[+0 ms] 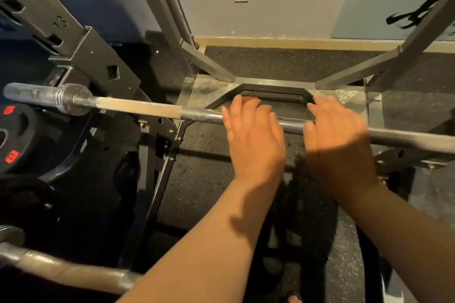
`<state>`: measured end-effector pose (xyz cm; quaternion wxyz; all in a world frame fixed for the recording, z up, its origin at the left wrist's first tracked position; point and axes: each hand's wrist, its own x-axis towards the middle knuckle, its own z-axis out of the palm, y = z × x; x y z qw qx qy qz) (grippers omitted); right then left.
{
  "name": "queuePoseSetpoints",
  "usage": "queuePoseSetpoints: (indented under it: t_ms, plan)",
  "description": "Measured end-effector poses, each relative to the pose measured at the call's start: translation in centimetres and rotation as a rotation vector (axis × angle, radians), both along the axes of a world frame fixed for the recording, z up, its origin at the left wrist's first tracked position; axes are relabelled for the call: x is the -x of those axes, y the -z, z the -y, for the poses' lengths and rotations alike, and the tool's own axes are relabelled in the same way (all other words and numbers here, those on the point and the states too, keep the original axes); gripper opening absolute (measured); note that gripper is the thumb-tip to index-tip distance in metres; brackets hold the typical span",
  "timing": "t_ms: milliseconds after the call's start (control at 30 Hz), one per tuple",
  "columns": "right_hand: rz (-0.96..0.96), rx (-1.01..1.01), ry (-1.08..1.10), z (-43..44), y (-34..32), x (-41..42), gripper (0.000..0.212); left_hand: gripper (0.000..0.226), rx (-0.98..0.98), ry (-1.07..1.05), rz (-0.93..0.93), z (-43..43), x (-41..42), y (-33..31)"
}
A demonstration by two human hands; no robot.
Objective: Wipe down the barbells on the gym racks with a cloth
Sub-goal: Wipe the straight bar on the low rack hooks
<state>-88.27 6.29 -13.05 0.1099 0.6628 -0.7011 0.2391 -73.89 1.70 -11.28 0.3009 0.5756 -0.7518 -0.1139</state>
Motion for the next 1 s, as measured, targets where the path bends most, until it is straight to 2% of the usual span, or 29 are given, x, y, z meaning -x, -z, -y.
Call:
queuePoseSetpoints:
  t_ms: [167,333,400,467,500,567,667,800,900,933,1000]
  plan:
    - [0.033,-0.061,0.058,1.0,0.0,-1.4,0.042,0.025,0.101,0.297,0.098,0.5,-0.8,0.6]
    - [0.104,-0.129,0.108,1.1,-0.8,-2.0,0.051,0.034,-0.023,0.100,0.055,2.2,-5.7,0.4]
    - [0.120,-0.142,0.138,1.2,-0.5,-2.1,0.052,0.032,-0.063,-0.005,0.013,2.2,-4.7,0.0]
    - [0.114,-0.132,0.163,0.8,-0.1,-2.4,0.052,0.032,-0.079,-0.071,0.075,1.5,-2.6,-0.4]
    - [0.102,-0.127,0.172,0.6,0.0,-2.6,0.052,0.032,-0.050,-0.045,0.106,1.1,-1.7,-0.5]
    - [0.102,-0.127,0.177,0.6,0.1,-2.8,0.052,0.032,0.036,0.138,0.128,0.6,-1.4,-0.5]
    - [0.112,-0.131,0.206,0.7,-0.5,-3.0,0.049,0.030,0.116,0.297,0.155,1.7,-4.5,0.2]
    - [0.131,-0.084,0.197,2.1,-1.3,-4.6,0.040,0.034,0.006,0.117,0.082,3.3,-8.2,0.3]
    - [0.054,-0.132,0.119,3.6,-0.6,-6.3,0.047,0.032,-0.039,-0.044,0.021,2.8,-6.0,0.1]
    - [0.022,-0.143,0.105,4.0,-0.3,-6.6,0.050,0.031,-0.034,-0.056,0.023,2.4,-5.1,0.2]
    - [0.029,-0.122,0.118,4.2,-0.1,-6.8,0.050,0.033,0.030,0.058,0.054,1.7,-4.3,0.5]
